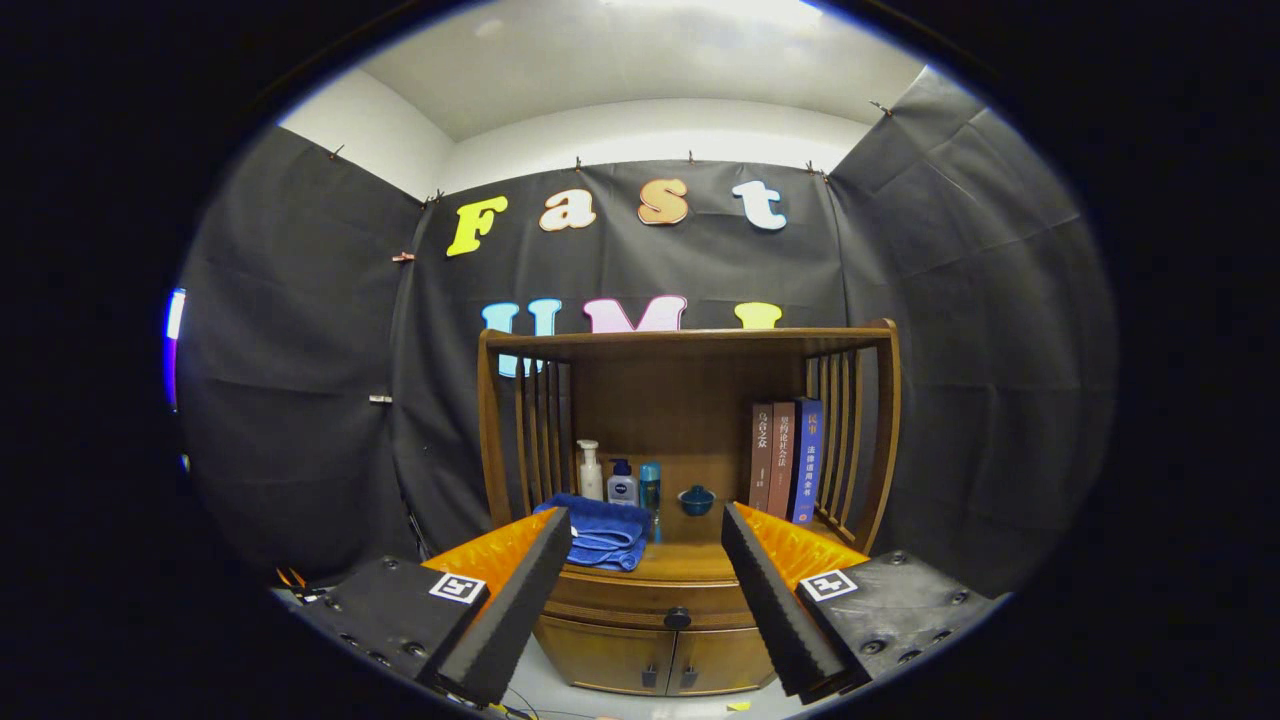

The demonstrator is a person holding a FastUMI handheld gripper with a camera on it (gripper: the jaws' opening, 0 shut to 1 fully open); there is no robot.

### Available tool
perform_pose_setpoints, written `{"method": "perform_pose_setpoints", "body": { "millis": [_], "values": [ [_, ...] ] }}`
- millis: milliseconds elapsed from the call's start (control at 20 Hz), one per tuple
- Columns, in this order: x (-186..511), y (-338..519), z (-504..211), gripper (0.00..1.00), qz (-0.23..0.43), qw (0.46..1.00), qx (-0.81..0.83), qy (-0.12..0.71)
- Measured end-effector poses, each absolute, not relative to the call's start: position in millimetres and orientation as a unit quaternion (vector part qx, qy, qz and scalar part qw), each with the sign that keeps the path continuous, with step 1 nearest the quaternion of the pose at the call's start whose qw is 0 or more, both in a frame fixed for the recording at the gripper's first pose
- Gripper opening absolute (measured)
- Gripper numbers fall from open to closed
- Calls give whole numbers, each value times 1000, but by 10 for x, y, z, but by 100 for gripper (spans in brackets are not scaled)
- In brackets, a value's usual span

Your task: Pull open the drawer, take out the items inside it, and place them on the countertop above the cabinet.

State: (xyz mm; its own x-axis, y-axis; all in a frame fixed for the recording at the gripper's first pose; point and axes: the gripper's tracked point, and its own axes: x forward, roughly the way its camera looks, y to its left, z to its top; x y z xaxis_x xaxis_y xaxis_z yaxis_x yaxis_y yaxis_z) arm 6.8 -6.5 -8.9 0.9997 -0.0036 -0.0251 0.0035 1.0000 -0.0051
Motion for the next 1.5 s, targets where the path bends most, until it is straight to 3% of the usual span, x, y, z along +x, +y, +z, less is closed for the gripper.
{"method": "perform_pose_setpoints", "body": {
  "millis": [750, 1500],
  "values": [
    [308, -137, -423, 98, -5, 999, 8, 44],
    [1196, -275, -1970, 99, -15, 989, 14, 146]
  ]
}}
